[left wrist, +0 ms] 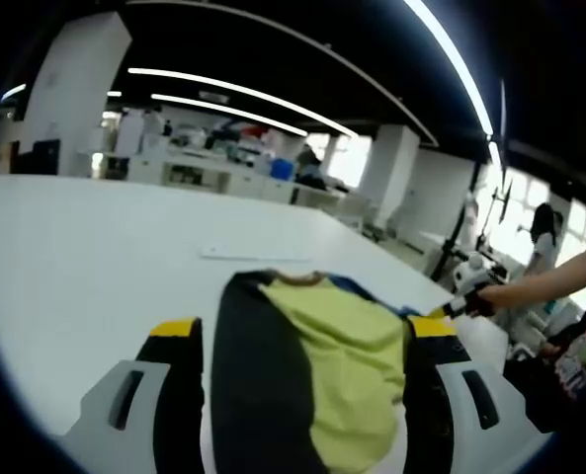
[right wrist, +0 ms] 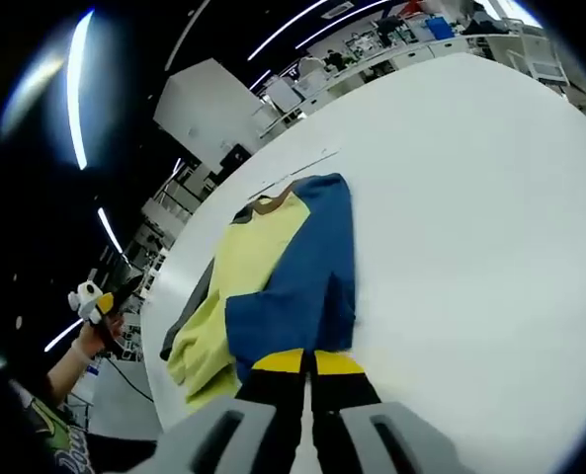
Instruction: Fold the garment on the visible template until the final outline fits inside the template.
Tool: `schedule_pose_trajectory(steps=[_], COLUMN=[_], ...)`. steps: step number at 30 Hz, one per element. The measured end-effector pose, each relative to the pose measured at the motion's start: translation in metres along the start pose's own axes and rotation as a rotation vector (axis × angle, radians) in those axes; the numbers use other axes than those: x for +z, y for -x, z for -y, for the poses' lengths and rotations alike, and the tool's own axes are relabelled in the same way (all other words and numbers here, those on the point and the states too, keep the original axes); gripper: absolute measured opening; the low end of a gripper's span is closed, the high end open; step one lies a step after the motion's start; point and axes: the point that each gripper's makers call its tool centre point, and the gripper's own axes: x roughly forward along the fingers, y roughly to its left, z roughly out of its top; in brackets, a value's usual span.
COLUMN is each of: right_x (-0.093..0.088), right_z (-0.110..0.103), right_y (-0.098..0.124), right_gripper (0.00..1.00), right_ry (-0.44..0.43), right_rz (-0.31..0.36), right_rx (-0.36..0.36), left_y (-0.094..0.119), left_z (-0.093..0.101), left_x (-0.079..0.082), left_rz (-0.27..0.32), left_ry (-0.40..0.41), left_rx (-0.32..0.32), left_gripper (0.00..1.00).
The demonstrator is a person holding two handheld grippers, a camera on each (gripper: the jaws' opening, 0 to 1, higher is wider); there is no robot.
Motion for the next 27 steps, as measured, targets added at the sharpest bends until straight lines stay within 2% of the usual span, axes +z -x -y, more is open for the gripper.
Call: schedule_pose_trajectory(steps=[8, 15, 21, 27], right_x=[-0.004, -0.027, -0.043, -0.037], right_z=[0.004, 0.013, 0.031, 0.055], right_y=[0.055, 0.098, 0.131, 0.160], right_gripper=[0.00, 0.00, 0.00, 0.00], right_ry=[0.013, 0.013, 0.006, -0.010], right_rz=[0.018, -0.006, -0.045, -0.057], right_rx=[-0.023, -0.071, -0.141, -0.227], left_y=[0.002, 0.002, 0.001, 0.000], left_z=[0.004, 0.010, 0.012, 0.014], left_x=[0.000, -0.005, -0.008, -0.010], left_rz=[0.008, 0.019, 0.026, 0.021], left_ry=[-0.009, 0.003, 0.017, 0.019], left_rx=[-0.013, -0.027, -0.033, -0.033], left_gripper=[0.79, 0.78, 0.78, 0.78])
